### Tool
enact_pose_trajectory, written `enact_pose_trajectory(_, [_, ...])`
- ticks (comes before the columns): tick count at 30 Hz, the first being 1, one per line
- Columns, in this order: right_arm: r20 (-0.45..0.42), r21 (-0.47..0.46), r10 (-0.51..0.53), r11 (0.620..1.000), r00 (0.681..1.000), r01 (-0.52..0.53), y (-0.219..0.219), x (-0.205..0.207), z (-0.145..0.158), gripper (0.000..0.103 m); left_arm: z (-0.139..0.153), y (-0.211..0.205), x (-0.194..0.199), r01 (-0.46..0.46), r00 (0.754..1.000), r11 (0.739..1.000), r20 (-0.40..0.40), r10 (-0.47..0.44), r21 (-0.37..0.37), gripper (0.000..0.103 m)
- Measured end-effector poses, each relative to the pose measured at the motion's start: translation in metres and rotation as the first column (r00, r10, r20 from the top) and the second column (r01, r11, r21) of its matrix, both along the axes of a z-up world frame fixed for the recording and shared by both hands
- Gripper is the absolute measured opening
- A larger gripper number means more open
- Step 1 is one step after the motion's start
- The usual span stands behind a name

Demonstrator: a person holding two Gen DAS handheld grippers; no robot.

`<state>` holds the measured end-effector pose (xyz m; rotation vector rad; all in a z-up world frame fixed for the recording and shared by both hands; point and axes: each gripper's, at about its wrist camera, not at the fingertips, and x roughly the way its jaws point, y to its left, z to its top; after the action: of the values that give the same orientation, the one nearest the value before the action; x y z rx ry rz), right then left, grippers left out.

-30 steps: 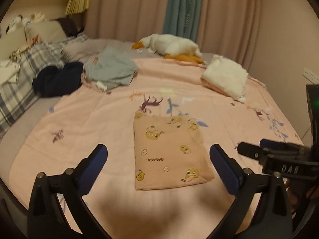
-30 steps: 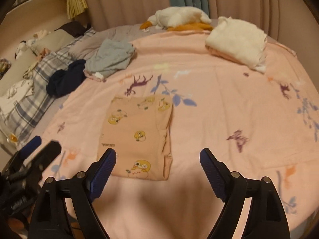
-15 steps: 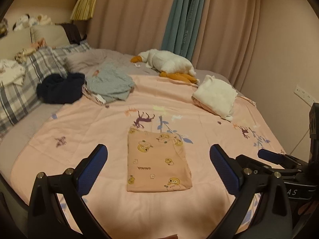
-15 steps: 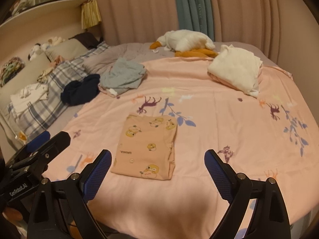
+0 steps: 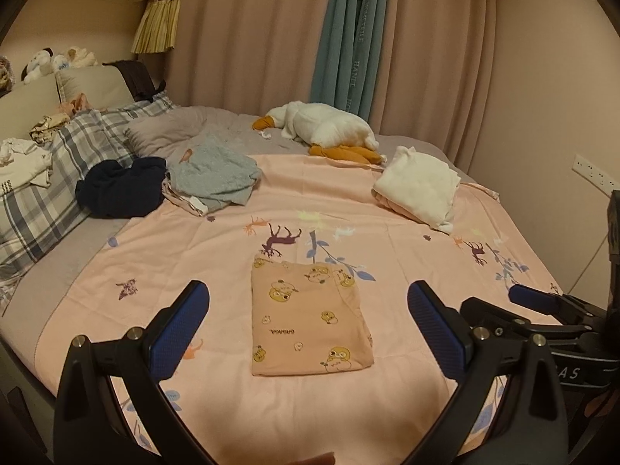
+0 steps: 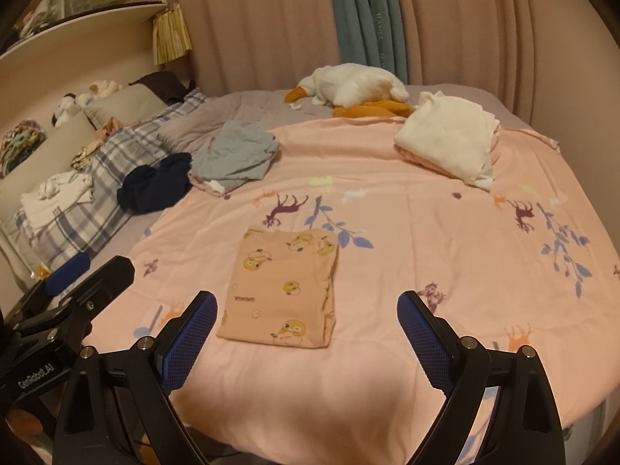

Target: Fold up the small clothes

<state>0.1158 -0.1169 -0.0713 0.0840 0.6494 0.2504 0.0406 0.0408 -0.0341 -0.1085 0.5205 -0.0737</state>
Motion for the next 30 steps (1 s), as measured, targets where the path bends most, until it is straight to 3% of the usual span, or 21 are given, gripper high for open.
enact_pose_trajectory(5, [0.037,0.048,-0.027,0.999,0.999,0.025,-0.006,-0.003,0.004,0.094,0.001,-0.003,-0.001,0.008,1.000,1.000,0.008,-0.009,0.009,0.102])
enact_pose_trajectory(8, [0.071,0.031,-0.068,0.997,0.995,0.066,-0.006,-0.005,0.006,0.094,0.000,-0.006,-0.002,0.024,1.000,1.000,0.006,-0.025,0.020,0.103])
enact_pose_trajectory(19, [0.068,0.008,-0.084,0.996,0.994,0.083,-0.006,-0.005,0.007,0.094,0.000,-0.014,-0.001,0.042,0.999,0.998,0.004,-0.042,0.037,0.103])
enact_pose_trajectory(30, [0.064,-0.014,-0.109,0.994,0.992,0.110,-0.011,-0.004,0.005,0.094,0.000,-0.005,0.002,-0.004,1.000,0.999,0.002,0.004,0.040,0.103])
